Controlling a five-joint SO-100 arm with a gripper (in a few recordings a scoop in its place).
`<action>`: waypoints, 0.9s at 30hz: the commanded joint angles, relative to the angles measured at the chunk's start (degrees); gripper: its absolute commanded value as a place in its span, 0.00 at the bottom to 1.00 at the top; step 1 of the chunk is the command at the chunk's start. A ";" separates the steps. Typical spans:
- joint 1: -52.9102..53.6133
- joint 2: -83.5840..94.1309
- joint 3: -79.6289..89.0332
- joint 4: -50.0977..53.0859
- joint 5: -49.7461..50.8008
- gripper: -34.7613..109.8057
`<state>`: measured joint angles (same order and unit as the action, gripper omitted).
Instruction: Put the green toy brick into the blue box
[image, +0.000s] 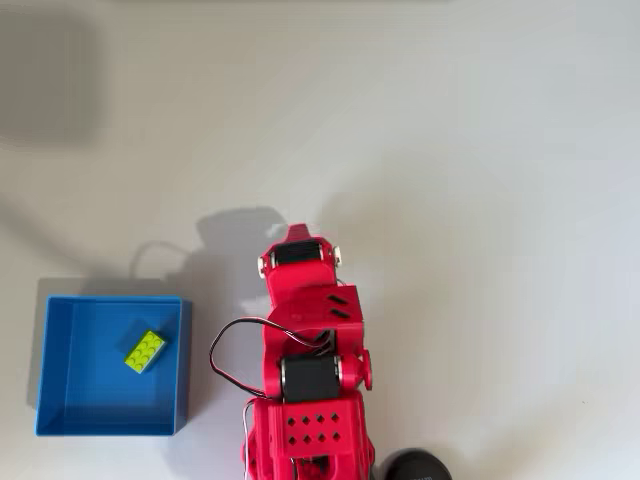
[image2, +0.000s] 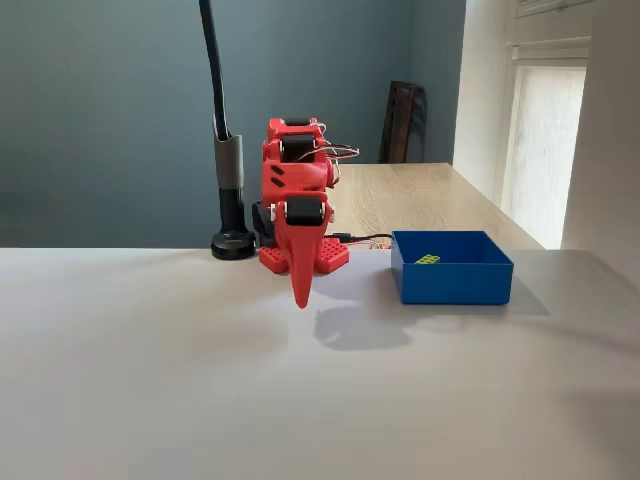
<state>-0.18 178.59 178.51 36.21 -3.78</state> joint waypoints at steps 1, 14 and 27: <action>-0.53 4.57 1.05 3.34 0.09 0.24; 0.79 8.00 1.05 11.87 -2.90 0.24; 0.79 8.00 1.05 11.87 -2.99 0.24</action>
<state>-0.44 185.71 178.77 47.81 -5.89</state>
